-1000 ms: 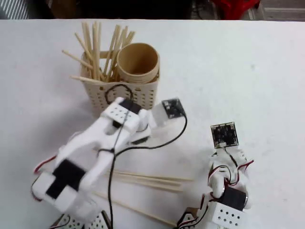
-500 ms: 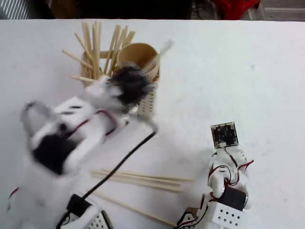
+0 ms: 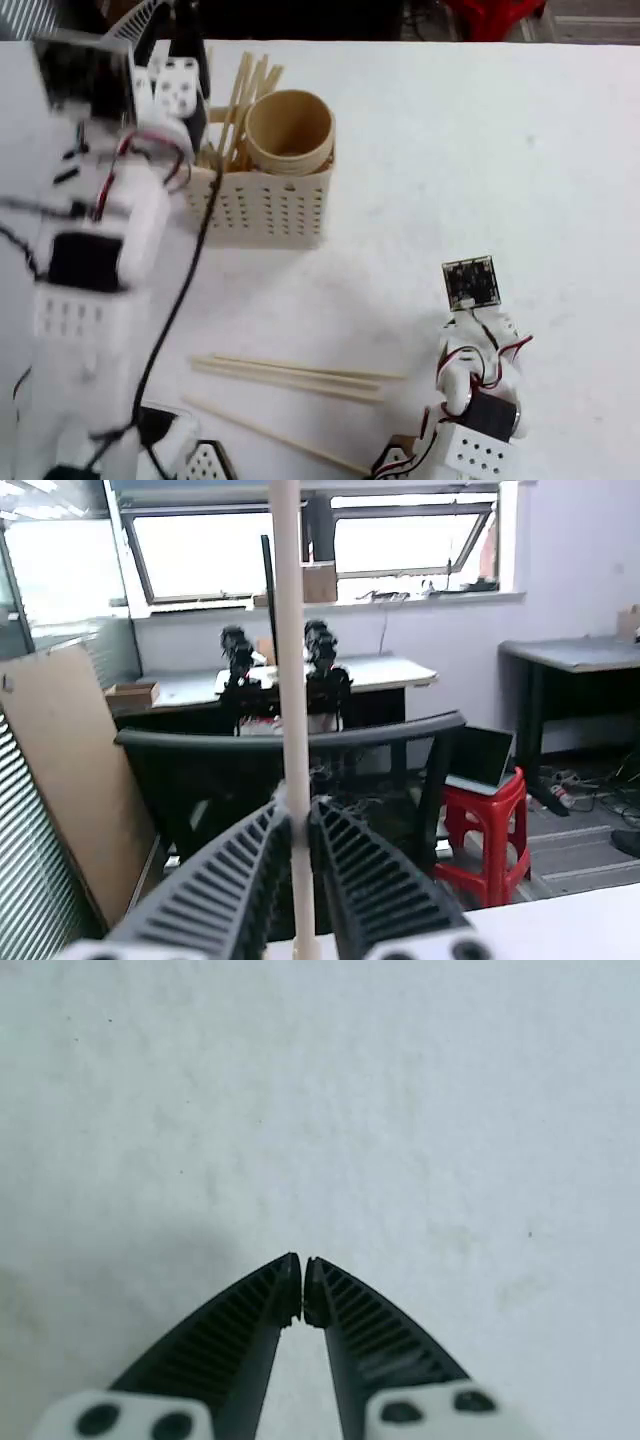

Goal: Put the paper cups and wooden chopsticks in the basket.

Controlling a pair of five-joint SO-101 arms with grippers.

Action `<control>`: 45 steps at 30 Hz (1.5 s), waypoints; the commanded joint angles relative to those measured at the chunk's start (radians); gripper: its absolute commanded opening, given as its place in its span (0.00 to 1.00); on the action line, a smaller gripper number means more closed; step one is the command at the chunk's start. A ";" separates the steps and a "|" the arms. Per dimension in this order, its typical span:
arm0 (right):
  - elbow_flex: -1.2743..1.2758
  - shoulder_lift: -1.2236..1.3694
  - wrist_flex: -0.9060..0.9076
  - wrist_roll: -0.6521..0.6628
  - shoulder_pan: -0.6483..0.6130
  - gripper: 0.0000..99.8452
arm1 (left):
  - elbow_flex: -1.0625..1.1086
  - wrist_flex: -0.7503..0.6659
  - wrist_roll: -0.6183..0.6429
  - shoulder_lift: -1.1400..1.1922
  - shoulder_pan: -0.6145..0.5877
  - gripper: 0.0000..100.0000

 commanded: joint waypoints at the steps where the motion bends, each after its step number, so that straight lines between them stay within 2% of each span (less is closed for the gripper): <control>1: 0.006 -0.008 0.002 0.003 0.007 0.02 | 0.006 -0.021 0.018 0.077 -0.031 0.02; 10: 0.006 -0.008 0.002 0.003 0.007 0.02 | 0.173 -0.017 0.017 0.097 -0.033 0.02; 13: 0.006 -0.008 0.002 0.003 0.007 0.02 | 0.180 -0.005 0.018 0.097 -0.035 0.08; 17: 0.006 -0.008 0.002 0.003 0.007 0.02 | 0.121 0.132 0.023 0.071 -0.024 0.17; 23: 0.006 -0.008 0.002 0.003 0.007 0.02 | 0.072 0.327 0.018 -0.096 -0.024 0.15; 28: 0.006 -0.008 0.002 0.003 0.007 0.02 | 0.072 0.551 0.002 -0.297 -0.022 0.15; 34: 0.006 -0.008 0.002 0.003 0.007 0.02 | 0.074 0.921 -0.321 -0.443 0.140 0.15; 37: 0.006 -0.008 0.002 0.003 0.007 0.02 | 0.081 1.109 -0.410 -0.435 0.214 0.15; 40: 0.006 -0.008 0.002 0.003 0.007 0.02 | 0.186 1.269 -0.562 -0.378 0.288 0.15; 42: 0.006 -0.008 0.002 0.003 0.007 0.02 | 0.322 1.290 -0.641 -0.331 0.320 0.15; 45: 0.006 -0.008 0.002 0.003 0.007 0.02 | 0.535 1.180 -0.730 -0.255 0.357 0.15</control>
